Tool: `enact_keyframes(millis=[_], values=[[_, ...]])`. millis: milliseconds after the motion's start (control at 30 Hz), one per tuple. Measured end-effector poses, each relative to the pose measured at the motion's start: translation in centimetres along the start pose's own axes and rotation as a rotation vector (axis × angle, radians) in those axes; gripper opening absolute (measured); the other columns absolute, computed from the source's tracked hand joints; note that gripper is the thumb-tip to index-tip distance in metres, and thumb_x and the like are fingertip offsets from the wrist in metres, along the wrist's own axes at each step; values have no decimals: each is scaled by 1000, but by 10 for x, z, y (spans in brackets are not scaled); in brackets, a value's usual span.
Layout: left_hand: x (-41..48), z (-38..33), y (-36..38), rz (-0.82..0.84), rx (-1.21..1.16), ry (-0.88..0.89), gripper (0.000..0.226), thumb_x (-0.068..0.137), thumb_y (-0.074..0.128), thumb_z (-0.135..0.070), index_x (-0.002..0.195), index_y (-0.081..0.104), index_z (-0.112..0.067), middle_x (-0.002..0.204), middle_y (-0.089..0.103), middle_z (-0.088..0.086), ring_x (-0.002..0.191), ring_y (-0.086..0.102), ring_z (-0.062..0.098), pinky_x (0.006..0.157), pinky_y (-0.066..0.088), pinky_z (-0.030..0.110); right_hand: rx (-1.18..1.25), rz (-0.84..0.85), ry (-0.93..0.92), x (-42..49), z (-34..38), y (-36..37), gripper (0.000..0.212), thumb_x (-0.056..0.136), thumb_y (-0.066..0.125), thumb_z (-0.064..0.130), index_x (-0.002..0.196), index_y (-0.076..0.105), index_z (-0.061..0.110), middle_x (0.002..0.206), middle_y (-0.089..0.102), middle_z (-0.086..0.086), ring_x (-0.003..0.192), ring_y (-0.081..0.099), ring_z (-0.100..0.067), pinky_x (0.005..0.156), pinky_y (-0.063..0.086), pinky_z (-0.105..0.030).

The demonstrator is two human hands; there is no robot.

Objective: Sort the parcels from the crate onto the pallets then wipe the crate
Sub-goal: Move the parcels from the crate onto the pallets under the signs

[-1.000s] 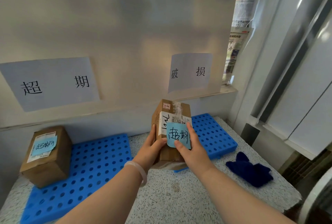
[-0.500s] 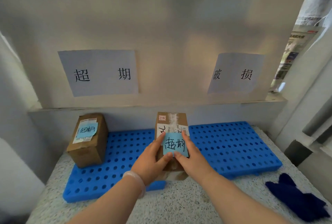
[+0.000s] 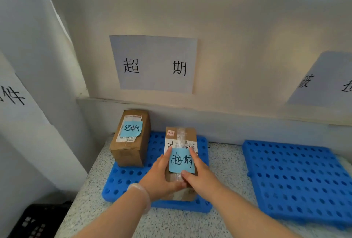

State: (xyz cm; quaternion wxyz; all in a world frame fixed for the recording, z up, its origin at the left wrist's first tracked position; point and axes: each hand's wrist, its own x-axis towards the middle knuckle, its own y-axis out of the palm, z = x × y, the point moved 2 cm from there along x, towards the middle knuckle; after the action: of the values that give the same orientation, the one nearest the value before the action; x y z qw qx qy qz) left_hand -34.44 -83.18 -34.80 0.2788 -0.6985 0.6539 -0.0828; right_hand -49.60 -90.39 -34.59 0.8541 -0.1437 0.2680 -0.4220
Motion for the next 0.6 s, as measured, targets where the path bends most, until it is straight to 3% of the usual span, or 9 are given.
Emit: enact_keyframes(millis=[100,200,333,467,600], values=[[7,22,-13,9,-8,-55,141,44,66,-87,154,-4,-36,142,28,-16,132,32,3,113,34,27,-48,59,10,21,2,19,83,95,61,33,152,4,49,142,39,8,126,45,-10,104,47,-33],[12,42,-21,7,20,-86,128,56,68,-78,153,-5,-38,143,24,-19,137,26,2,116,29,26,-84,114,21,36,2,37,83,97,59,33,153,-1,48,147,33,7,128,38,-9,107,42,-29],[21,52,-33,-36,27,-71,125,54,59,-84,154,2,-37,142,15,-23,134,18,-3,112,22,17,-74,145,9,56,7,44,82,98,56,33,153,-4,47,148,29,7,123,34,-6,97,36,-20],[24,60,-38,-115,60,-57,96,76,65,-60,149,5,-46,143,12,-25,130,16,-7,108,20,13,-65,135,-10,70,11,50,82,98,56,37,151,-5,50,151,26,5,124,35,-8,96,37,-22],[21,63,-35,-153,89,-44,86,82,63,-55,148,8,-47,152,11,-21,134,19,-2,115,24,20,-112,125,-44,70,14,52,81,97,55,41,152,-5,49,155,18,8,132,31,-9,106,38,-29]])
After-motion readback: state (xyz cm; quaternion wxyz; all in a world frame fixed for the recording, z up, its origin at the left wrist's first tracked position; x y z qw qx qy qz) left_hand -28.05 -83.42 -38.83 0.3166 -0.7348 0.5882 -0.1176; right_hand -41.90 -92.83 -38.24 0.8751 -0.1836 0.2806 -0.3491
